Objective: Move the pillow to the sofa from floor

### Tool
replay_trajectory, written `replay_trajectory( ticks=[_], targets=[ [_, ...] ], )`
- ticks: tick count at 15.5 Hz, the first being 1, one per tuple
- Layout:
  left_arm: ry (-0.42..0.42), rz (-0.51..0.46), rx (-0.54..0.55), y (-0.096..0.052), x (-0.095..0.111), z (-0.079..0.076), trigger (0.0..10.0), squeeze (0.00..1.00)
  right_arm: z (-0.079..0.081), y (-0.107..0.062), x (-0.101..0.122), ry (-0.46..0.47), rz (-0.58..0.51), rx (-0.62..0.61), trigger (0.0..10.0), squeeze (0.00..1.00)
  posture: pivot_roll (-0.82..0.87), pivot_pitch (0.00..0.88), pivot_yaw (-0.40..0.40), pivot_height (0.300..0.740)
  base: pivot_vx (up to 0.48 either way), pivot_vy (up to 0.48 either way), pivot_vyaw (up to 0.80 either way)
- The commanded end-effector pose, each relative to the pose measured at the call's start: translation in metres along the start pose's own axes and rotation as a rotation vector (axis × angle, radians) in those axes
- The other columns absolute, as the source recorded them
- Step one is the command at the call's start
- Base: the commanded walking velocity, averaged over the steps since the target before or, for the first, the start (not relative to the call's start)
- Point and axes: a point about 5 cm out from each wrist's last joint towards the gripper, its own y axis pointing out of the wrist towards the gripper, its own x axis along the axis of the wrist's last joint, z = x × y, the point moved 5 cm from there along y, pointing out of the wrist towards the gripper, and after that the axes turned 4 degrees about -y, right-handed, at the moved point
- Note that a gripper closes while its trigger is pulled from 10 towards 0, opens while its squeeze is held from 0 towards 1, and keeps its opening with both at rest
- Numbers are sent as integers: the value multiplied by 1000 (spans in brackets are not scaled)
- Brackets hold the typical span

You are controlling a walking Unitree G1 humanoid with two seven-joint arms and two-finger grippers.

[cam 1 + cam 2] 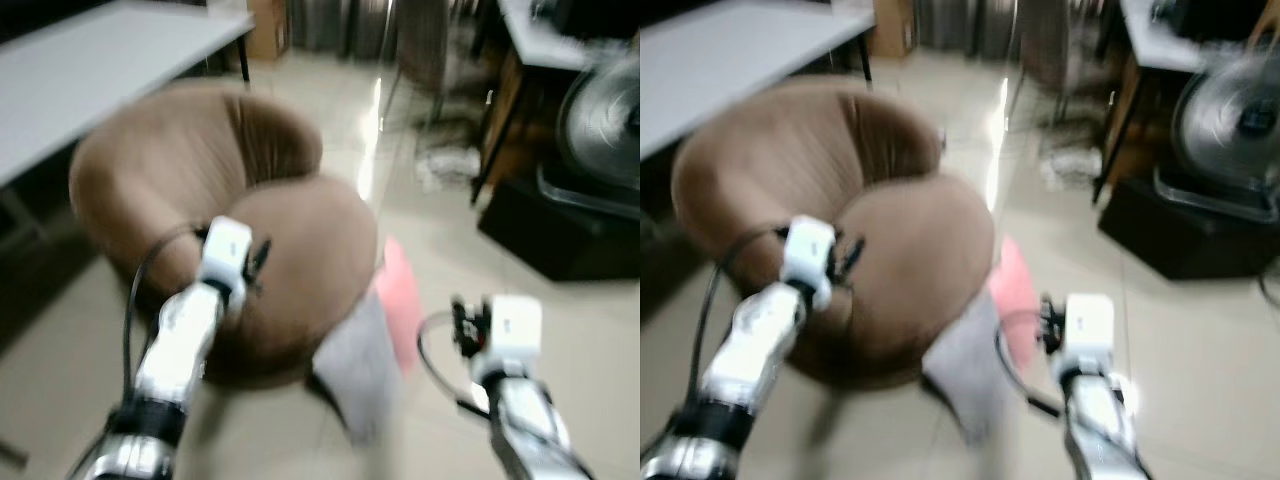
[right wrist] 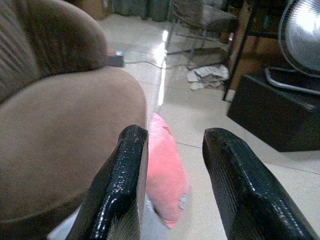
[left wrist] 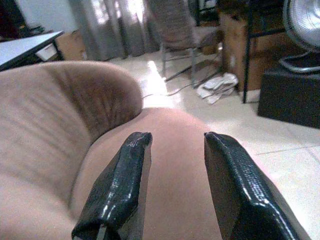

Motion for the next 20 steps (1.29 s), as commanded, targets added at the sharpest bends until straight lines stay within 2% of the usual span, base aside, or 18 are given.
replay_trajectory(
  ticks=[1,5,11,12,13,17,20],
  targets=[
    [6,-30,-42,6,11,-13,10000,0,-11,0,-4,-24,18,-35,10000,0,-58,8,10,740,465,0,0],
    [1,-20,-69,5,7,-17,10000,0,-10,-2,-5,31,25,-31,10000,0,-59,9,14,740,462,0,-600],
    [-10,-7,-142,0,2,-27,10000,0,-7,-4,-6,31,29,-23,10000,0,-57,9,9,740,453,0,-800],
    [-34,-5,-178,-2,1,-31,10000,0,-6,-4,-8,30,46,-22,10000,0,-56,10,8,740,0,0,-800],
    [-18,13,-199,-4,-2,-33,10000,0,-3,-4,-11,22,63,-3,10000,0,-56,10,8,740,0,0,0],
    [-5,27,-196,-5,-5,-30,10000,0,1,-6,-17,16,92,27,10000,0,-55,15,10,730,0,0,0],
    [0,35,-205,-6,-7,-31,10000,0,2,-6,-17,15,93,28,10000,0,-54,17,8,705,0,0,0]
  ],
)
